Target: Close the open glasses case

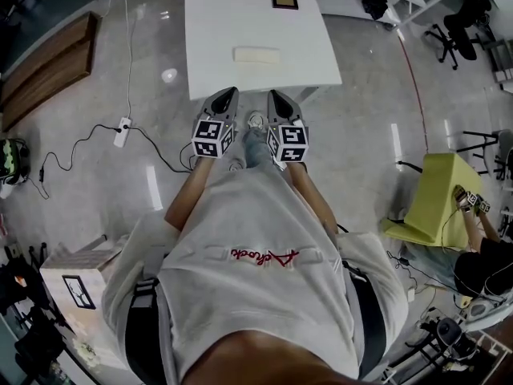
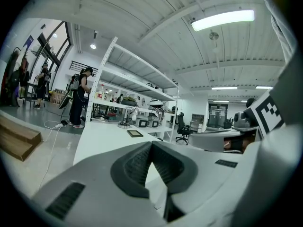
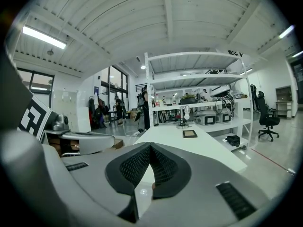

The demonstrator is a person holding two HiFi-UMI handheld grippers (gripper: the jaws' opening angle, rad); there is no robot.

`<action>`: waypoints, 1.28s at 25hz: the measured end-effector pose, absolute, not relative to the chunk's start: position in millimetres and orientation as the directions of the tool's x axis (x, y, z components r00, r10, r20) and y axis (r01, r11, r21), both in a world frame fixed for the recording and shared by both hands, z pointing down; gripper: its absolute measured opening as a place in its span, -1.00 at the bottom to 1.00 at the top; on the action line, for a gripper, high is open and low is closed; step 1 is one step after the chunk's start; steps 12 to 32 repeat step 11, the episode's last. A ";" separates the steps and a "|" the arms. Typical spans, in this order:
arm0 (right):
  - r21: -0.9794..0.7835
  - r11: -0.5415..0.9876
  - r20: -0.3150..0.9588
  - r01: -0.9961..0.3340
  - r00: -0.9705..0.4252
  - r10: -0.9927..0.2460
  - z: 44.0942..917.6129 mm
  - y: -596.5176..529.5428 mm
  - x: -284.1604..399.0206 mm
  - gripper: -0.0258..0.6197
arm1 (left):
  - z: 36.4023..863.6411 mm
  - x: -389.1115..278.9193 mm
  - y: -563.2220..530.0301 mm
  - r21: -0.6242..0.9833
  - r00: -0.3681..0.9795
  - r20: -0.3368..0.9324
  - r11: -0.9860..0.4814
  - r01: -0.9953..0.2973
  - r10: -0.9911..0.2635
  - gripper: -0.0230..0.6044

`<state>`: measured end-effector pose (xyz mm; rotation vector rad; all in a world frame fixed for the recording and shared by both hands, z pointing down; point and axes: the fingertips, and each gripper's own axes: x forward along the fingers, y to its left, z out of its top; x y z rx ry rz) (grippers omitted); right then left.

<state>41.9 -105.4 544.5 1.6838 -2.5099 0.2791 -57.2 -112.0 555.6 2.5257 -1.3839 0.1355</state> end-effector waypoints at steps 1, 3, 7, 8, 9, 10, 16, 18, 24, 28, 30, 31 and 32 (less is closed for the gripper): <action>-0.079 0.372 0.190 -0.925 -0.380 -0.905 543.6 -104.7 41.0 -0.91 | 555.4 -57.3 -112.0 0.180 0.543 0.204 -0.514 -0.838 -0.814 -0.87; -0.049 0.378 0.187 -0.925 -0.380 -0.906 541.0 -104.0 37.8 -0.91 | 554.8 -57.3 -113.2 0.180 0.548 0.205 -0.519 -0.836 -0.811 -0.87; -0.043 0.383 0.187 -0.923 -0.384 -0.904 542.1 -100.2 34.4 -0.91 | 556.3 -55.6 -111.2 0.181 0.553 0.205 -0.524 -0.832 -0.808 -0.87; -0.043 0.384 0.188 -0.922 -0.385 -0.904 542.8 -99.2 34.7 -0.91 | 557.0 -54.3 -110.2 0.180 0.554 0.206 -0.526 -0.831 -0.806 -0.87; -0.043 0.385 0.188 -0.922 -0.386 -0.903 543.3 -98.4 35.3 -0.91 | 557.5 -53.0 -109.5 0.178 0.556 0.206 -0.528 -0.830 -0.805 -0.87; -0.044 0.385 0.187 -0.922 -0.386 -0.903 543.7 -97.9 35.9 -0.91 | 557.9 -51.8 -109.0 0.176 0.558 0.206 -0.530 -0.829 -0.804 -0.87; -0.044 0.384 0.186 -0.922 -0.386 -0.904 544.0 -97.3 36.6 -0.91 | 558.2 -50.6 -108.6 0.174 0.559 0.206 -0.532 -0.829 -0.803 -0.87; -0.044 0.384 0.186 -0.922 -0.386 -0.904 544.0 -97.3 36.6 -0.91 | 558.2 -50.6 -108.6 0.174 0.559 0.206 -0.532 -0.829 -0.803 -0.87; -0.044 0.384 0.186 -0.922 -0.386 -0.904 544.0 -97.3 36.6 -0.91 | 558.2 -50.6 -108.6 0.174 0.559 0.206 -0.532 -0.829 -0.803 -0.87; -0.044 0.384 0.186 -0.922 -0.386 -0.904 544.0 -97.3 36.6 -0.91 | 558.2 -50.6 -108.6 0.174 0.559 0.206 -0.532 -0.829 -0.803 -0.87; -0.044 0.384 0.186 -0.922 -0.386 -0.904 544.0 -97.3 36.6 -0.91 | 558.2 -50.6 -108.6 0.174 0.559 0.206 -0.532 -0.829 -0.803 -0.87; -0.044 0.384 0.186 -0.922 -0.386 -0.904 544.0 -97.3 36.6 -0.91 | 558.2 -50.6 -108.6 0.174 0.559 0.206 -0.532 -0.829 -0.803 -0.87; -0.044 0.384 0.186 -0.922 -0.386 -0.904 544.0 -97.3 36.6 -0.91 | 558.2 -50.6 -108.6 0.174 0.559 0.206 -0.532 -0.829 -0.803 -0.87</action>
